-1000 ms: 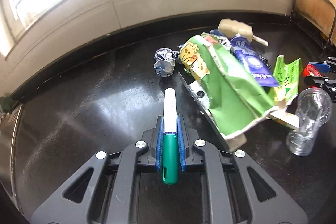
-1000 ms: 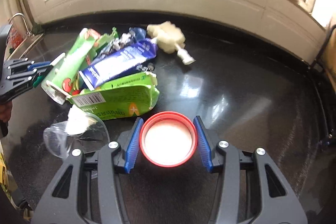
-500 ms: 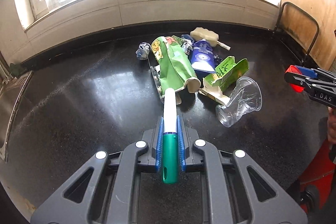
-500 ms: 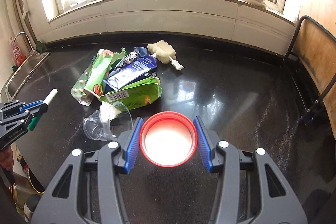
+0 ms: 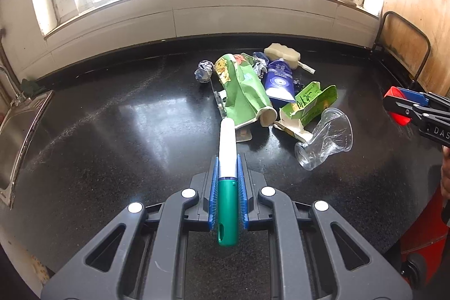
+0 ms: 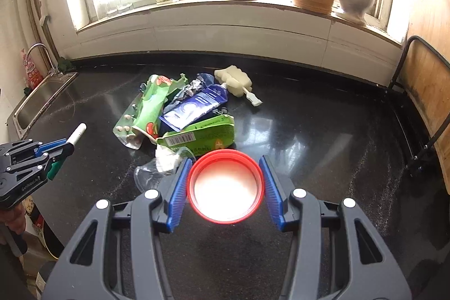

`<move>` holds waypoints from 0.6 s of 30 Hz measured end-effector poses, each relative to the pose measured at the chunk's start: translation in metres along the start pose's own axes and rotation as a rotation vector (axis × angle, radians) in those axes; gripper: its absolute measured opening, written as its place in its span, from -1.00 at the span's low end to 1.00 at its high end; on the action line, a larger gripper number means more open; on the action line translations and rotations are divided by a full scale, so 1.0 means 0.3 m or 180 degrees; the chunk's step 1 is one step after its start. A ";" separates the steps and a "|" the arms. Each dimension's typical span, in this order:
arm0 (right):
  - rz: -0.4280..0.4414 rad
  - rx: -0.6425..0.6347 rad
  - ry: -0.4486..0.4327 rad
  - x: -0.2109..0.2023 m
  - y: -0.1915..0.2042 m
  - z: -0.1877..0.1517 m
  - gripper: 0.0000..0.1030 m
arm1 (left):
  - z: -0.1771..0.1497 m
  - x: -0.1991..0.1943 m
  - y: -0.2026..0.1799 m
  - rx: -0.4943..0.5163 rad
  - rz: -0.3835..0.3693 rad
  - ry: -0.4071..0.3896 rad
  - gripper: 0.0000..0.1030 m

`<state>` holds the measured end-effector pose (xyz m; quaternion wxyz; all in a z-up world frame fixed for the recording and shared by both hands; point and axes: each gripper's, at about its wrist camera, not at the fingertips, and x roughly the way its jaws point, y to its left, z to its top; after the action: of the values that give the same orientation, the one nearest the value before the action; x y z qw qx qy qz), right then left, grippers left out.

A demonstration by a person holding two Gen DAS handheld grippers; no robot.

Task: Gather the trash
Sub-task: 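Carry marker and red cap over the black bin and open both tools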

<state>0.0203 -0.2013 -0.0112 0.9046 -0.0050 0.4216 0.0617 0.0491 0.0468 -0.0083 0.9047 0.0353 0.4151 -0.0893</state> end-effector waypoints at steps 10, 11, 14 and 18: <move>0.0720 -0.0597 -0.0016 0.030 0.469 0.049 -0.05 | -0.164 -0.201 0.287 -0.0505 0.0501 -0.0151 -0.75; 0.0852 -0.0709 -0.0006 0.034 0.553 0.049 -0.05 | -0.198 -0.226 0.329 -0.0578 0.0600 -0.0150 -0.75; 0.1187 -0.0981 0.0031 0.037 0.771 0.037 -0.05 | -0.322 -0.305 0.460 -0.0838 0.0887 -0.0110 -0.75; 0.1674 -0.1391 0.0078 0.020 1.088 -0.011 -0.05 | -0.521 -0.414 0.626 -0.1232 0.1246 -0.0044 -0.75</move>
<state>-0.0162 0.1230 -0.0038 0.8301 -0.0905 0.3962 0.3817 -0.1109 0.2690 -0.0181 0.8975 -0.0593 0.4035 0.1680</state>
